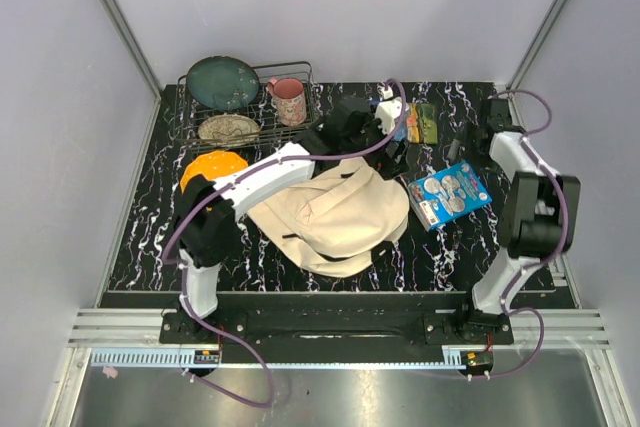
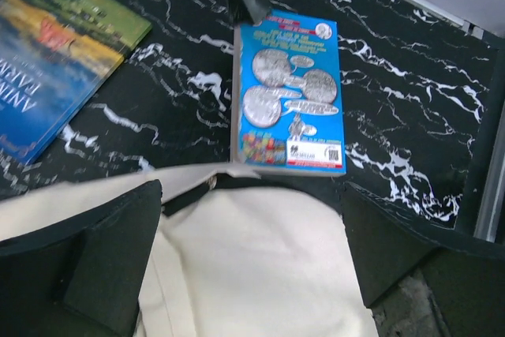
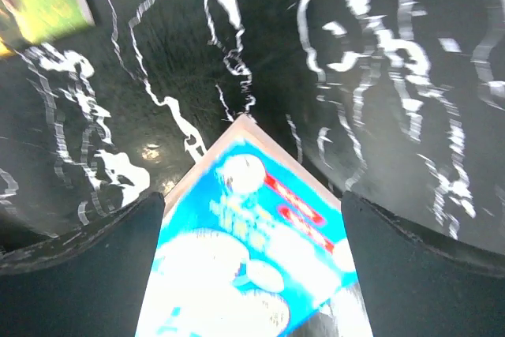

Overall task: Pack the student bag
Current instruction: Move the book to the center of the board, then pick up the book from the center of the board.

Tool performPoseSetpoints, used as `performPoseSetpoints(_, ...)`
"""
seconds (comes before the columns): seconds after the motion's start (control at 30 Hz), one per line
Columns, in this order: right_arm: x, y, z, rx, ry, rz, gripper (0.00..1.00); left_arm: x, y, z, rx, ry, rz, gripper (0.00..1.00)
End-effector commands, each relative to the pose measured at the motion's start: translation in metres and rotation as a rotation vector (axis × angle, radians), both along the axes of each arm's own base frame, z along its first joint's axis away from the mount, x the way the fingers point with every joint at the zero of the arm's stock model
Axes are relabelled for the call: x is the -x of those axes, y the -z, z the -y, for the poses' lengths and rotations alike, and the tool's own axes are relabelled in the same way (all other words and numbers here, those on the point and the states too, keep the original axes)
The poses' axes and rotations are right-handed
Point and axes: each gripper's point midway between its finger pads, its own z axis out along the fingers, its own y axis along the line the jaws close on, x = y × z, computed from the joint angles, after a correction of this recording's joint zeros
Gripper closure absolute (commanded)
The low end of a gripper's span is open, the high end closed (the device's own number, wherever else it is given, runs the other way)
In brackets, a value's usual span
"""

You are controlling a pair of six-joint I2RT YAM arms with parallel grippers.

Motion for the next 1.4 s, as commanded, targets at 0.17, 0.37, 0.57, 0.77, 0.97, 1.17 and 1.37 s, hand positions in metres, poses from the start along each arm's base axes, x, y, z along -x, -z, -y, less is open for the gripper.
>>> performPoseSetpoints(0.17,0.032,-0.101,0.034,-0.215,0.520,0.358,0.00,-0.022,-0.009,0.065,0.162,0.184,-0.036,0.01)
performPoseSetpoints(0.37,0.075,-0.061,-0.017,-0.477,0.515,0.308,0.00,-0.034,0.018,0.094,0.213,0.234,-0.099,0.01)
performPoseSetpoints(0.57,0.103,-0.045,-0.036,-0.570,0.538,0.346,0.00,-0.051,0.051,0.109,0.222,0.190,-0.158,0.01)
performPoseSetpoints(0.77,0.118,-0.031,-0.046,-0.616,0.557,0.324,0.00,-0.067,0.093,0.114,0.223,0.071,-0.313,0.01)
performPoseSetpoints(0.97,0.114,-0.024,-0.051,-0.647,0.550,0.307,0.01,-0.067,0.132,0.117,0.220,0.048,-0.489,0.01)
performPoseSetpoints(1.17,0.115,-0.016,-0.049,-0.637,0.573,0.291,0.01,-0.059,0.162,0.112,0.204,0.045,-0.612,0.05)
performPoseSetpoints(1.37,0.115,0.002,-0.045,-0.631,0.626,0.261,0.01,-0.038,0.166,0.112,0.240,0.119,-0.752,0.24)
